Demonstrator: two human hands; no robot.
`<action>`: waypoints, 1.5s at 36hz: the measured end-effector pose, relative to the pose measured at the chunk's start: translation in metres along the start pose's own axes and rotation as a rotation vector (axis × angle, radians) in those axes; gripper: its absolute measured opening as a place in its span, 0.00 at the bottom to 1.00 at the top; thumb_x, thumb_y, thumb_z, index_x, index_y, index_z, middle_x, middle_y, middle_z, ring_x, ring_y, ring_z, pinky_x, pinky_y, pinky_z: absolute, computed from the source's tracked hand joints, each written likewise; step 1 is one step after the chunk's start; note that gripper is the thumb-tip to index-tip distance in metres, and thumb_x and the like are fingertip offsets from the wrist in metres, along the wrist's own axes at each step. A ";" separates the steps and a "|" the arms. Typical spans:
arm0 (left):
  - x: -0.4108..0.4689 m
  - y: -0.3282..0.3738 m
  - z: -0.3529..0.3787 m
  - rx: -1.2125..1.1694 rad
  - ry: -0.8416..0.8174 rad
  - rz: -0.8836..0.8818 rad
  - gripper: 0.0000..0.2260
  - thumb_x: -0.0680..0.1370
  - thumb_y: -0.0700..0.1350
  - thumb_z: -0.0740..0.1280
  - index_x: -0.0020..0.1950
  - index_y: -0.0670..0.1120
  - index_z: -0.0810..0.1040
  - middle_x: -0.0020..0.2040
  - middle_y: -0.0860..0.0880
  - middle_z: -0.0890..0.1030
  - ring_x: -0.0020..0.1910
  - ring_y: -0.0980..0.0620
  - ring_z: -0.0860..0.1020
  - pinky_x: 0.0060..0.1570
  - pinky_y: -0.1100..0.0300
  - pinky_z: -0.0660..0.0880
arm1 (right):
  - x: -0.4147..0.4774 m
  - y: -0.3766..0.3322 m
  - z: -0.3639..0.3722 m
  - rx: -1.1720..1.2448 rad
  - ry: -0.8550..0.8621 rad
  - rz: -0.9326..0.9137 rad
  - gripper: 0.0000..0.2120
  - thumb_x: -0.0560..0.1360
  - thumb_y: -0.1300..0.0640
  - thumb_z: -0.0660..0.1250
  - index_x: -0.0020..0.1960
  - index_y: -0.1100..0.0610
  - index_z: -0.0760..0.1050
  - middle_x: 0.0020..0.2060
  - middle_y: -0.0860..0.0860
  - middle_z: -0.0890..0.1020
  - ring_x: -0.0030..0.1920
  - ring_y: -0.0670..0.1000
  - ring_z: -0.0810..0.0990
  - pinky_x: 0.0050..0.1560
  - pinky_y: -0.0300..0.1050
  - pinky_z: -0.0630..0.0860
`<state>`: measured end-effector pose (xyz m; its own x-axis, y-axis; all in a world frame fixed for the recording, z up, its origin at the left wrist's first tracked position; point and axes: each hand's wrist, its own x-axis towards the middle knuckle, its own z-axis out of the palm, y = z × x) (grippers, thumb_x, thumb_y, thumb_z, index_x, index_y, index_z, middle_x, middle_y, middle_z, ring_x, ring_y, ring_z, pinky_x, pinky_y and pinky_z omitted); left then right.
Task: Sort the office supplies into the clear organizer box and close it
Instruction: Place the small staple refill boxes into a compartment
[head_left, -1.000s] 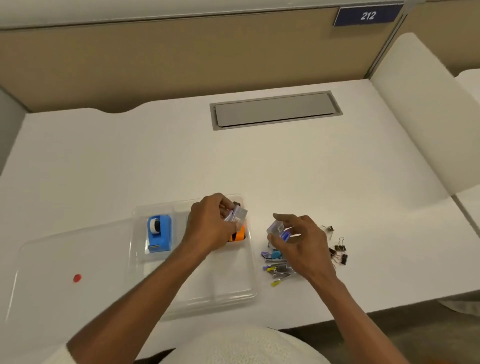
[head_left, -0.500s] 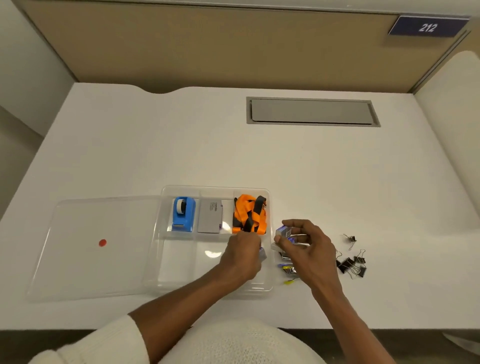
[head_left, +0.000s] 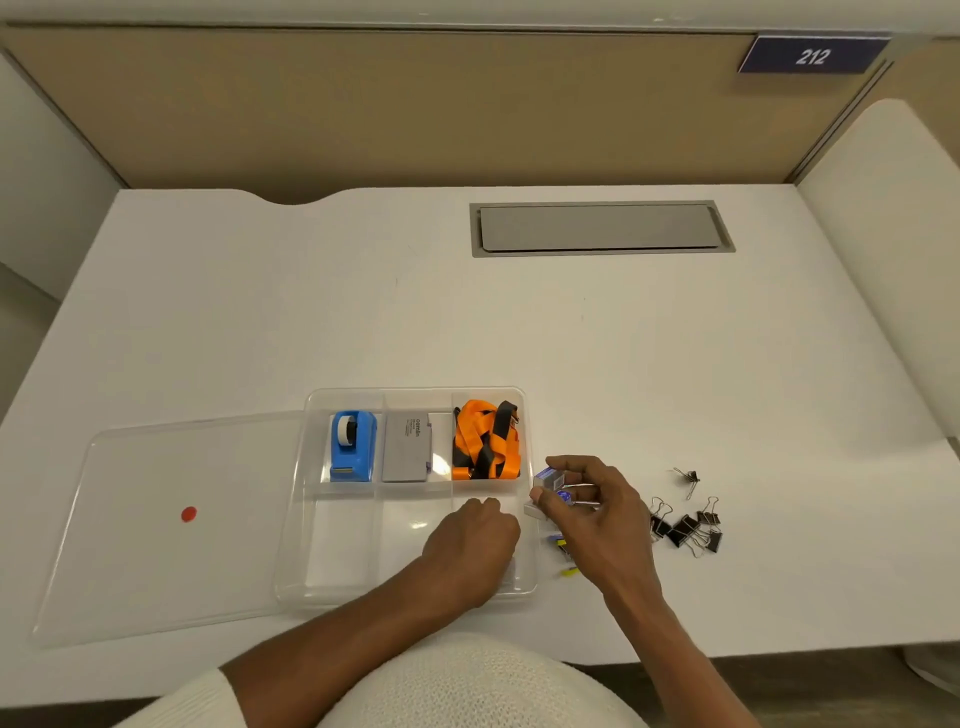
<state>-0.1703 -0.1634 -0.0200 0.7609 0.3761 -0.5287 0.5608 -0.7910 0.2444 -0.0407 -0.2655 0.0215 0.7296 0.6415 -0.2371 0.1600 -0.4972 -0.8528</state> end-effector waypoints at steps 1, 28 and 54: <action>-0.003 -0.001 -0.001 0.010 0.005 0.009 0.13 0.75 0.41 0.75 0.59 0.44 0.81 0.57 0.43 0.80 0.55 0.44 0.78 0.53 0.51 0.77 | 0.001 -0.001 -0.001 0.008 0.003 0.000 0.16 0.70 0.51 0.80 0.56 0.43 0.82 0.52 0.46 0.85 0.48 0.43 0.84 0.46 0.35 0.78; -0.122 -0.120 0.002 -0.368 0.734 -0.709 0.18 0.75 0.45 0.76 0.63 0.42 0.79 0.57 0.43 0.80 0.51 0.42 0.80 0.39 0.47 0.81 | -0.028 0.006 0.071 -0.677 -0.282 -0.407 0.16 0.76 0.53 0.73 0.61 0.55 0.75 0.57 0.50 0.74 0.48 0.51 0.78 0.44 0.48 0.83; -0.123 -0.145 0.022 -0.440 0.664 -0.750 0.09 0.81 0.43 0.68 0.59 0.41 0.79 0.43 0.45 0.84 0.36 0.51 0.76 0.35 0.58 0.71 | 0.010 -0.007 0.069 -0.900 -0.627 -0.546 0.14 0.77 0.53 0.73 0.62 0.52 0.80 0.63 0.50 0.80 0.60 0.49 0.80 0.65 0.43 0.77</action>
<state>-0.3521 -0.1053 -0.0083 0.1272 0.9800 -0.1533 0.9224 -0.0600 0.3817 -0.0804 -0.2154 -0.0069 0.0158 0.9387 -0.3444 0.9284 -0.1417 -0.3436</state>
